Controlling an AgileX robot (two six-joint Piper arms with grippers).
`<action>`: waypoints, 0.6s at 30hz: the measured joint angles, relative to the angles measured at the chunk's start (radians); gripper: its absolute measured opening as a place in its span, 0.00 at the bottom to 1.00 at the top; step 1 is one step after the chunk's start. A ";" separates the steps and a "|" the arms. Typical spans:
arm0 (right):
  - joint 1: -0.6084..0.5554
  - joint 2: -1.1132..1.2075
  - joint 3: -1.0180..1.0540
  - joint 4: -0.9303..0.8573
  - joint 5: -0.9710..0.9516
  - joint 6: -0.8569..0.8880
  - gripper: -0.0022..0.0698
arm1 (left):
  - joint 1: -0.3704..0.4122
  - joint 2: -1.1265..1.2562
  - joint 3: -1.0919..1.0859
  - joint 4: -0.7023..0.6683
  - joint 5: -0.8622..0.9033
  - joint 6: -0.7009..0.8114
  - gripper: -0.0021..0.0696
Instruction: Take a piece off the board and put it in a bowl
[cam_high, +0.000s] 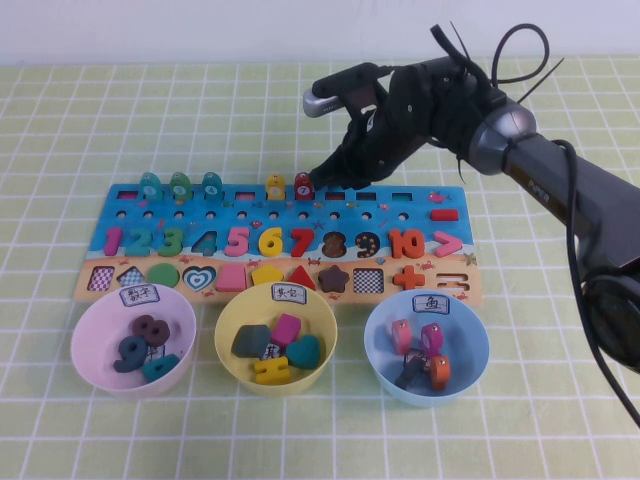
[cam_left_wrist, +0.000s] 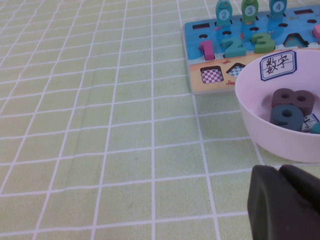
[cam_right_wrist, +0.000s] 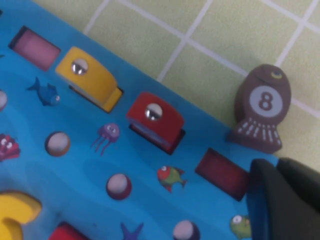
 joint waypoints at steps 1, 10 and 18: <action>0.000 0.000 0.000 0.000 -0.005 0.002 0.05 | 0.000 0.000 0.000 0.000 0.000 0.000 0.02; 0.000 0.000 0.000 0.002 -0.073 0.057 0.45 | 0.000 0.000 0.000 0.000 0.000 0.000 0.02; -0.002 0.000 0.000 -0.007 -0.142 0.075 0.50 | 0.000 0.000 0.000 0.000 0.000 0.000 0.02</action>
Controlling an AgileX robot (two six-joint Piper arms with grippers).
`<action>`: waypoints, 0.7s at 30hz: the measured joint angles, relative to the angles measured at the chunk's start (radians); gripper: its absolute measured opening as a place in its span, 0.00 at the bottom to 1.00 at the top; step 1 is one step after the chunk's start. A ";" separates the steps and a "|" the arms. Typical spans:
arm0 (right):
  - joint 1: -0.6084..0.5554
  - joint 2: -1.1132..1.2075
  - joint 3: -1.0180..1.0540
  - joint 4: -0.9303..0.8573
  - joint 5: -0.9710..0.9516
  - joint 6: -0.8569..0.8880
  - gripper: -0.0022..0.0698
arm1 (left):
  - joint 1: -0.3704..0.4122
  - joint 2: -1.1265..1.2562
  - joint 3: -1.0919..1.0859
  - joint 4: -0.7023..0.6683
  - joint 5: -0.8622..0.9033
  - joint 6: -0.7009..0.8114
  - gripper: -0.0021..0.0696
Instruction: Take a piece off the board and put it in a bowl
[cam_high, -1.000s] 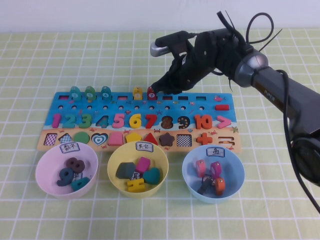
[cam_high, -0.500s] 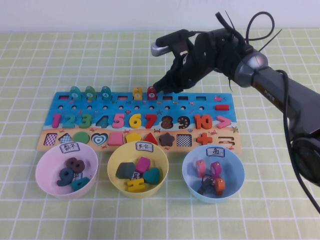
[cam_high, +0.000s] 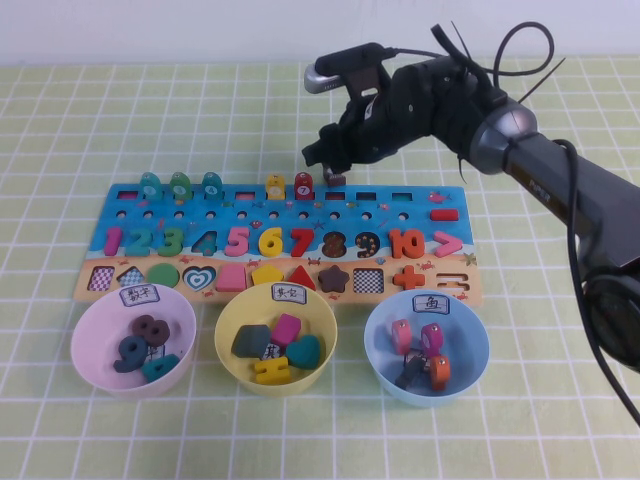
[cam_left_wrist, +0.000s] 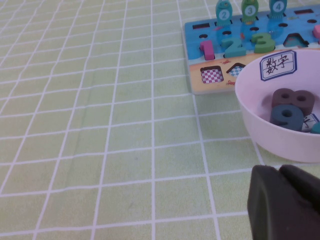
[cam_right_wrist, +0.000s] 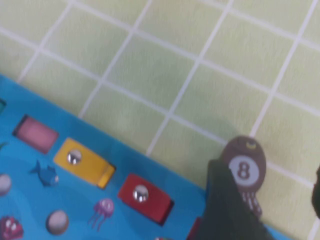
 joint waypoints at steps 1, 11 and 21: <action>0.000 0.000 0.000 0.000 -0.005 0.000 0.50 | 0.000 0.000 0.000 0.000 0.000 0.000 0.02; -0.002 0.005 0.000 0.000 -0.041 0.000 0.50 | 0.000 0.000 0.000 0.000 0.000 0.000 0.02; -0.013 0.035 0.000 -0.002 -0.047 -0.021 0.50 | 0.000 0.000 0.000 0.000 0.000 0.000 0.02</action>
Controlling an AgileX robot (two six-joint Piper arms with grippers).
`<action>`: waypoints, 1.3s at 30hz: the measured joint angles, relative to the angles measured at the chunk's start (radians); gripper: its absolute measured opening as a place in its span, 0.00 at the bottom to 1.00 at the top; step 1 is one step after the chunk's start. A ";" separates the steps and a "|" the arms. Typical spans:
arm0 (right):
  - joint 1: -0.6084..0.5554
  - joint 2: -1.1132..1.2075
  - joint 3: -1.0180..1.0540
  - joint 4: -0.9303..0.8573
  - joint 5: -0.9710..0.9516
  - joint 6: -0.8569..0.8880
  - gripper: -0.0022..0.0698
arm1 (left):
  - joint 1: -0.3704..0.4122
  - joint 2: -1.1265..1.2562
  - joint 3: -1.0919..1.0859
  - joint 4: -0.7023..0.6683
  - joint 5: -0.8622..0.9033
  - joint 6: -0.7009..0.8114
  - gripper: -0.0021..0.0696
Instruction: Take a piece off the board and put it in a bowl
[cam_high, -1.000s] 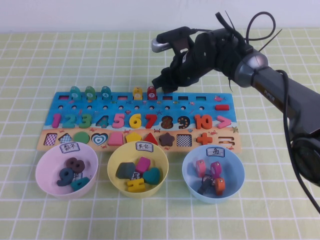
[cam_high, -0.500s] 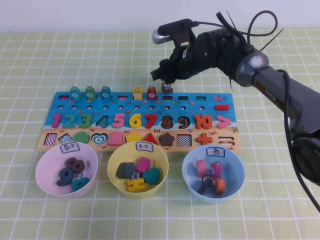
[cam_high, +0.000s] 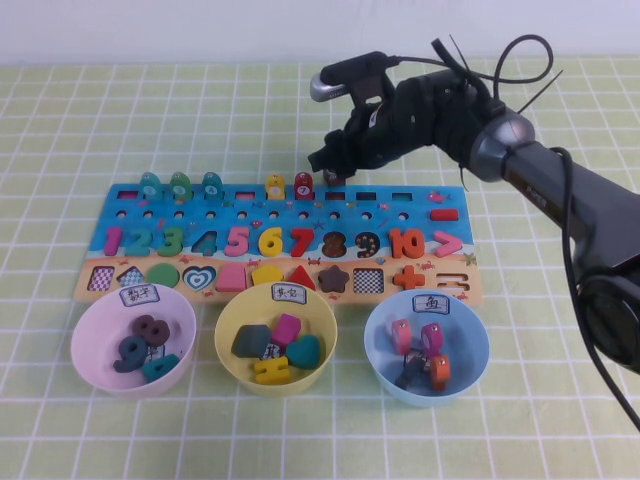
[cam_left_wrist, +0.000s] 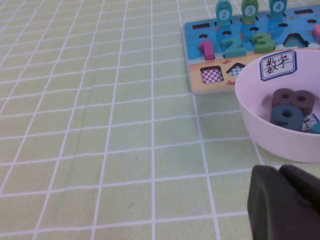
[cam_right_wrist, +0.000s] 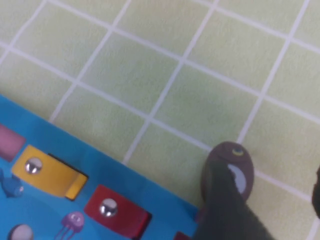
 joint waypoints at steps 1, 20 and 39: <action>0.000 0.000 0.000 0.003 0.000 -0.005 0.50 | 0.000 0.000 0.000 0.000 0.000 0.000 0.02; -0.008 0.030 0.000 0.127 0.042 -0.159 0.50 | 0.000 0.000 0.000 0.000 0.000 0.000 0.02; -0.008 0.034 0.000 0.127 0.017 -0.162 0.29 | 0.000 0.000 0.000 0.000 0.000 0.000 0.02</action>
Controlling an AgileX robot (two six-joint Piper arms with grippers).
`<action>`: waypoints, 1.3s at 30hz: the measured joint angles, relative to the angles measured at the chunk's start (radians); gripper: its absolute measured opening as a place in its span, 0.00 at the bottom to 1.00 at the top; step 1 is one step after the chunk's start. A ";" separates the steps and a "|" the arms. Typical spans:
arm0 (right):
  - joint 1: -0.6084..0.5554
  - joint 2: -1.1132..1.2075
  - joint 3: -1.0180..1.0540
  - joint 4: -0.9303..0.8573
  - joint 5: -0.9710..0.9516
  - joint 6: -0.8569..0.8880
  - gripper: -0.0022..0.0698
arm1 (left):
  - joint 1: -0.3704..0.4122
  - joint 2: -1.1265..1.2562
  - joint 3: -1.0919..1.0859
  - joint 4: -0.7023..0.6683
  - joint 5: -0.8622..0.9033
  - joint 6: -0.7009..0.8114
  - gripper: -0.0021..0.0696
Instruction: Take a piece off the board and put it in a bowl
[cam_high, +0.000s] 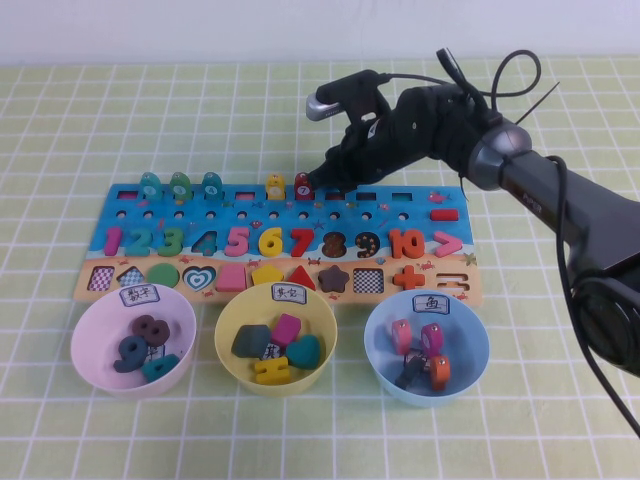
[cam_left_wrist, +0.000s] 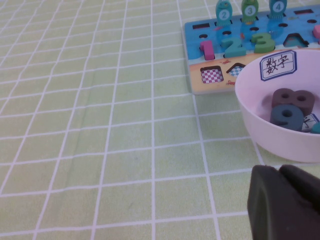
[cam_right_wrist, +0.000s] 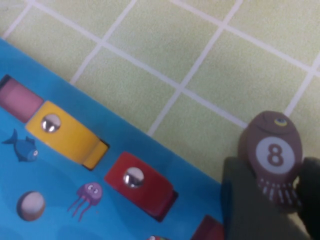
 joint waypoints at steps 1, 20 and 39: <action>0.000 0.000 0.000 0.000 0.000 0.000 0.29 | 0.000 0.000 0.000 0.000 0.000 0.000 0.02; -0.006 -0.119 0.000 -0.069 0.210 -0.002 0.29 | 0.000 0.000 0.000 0.000 0.000 0.000 0.02; 0.038 -0.348 0.000 0.165 0.541 -0.289 0.29 | 0.000 0.000 0.000 0.000 0.000 0.000 0.02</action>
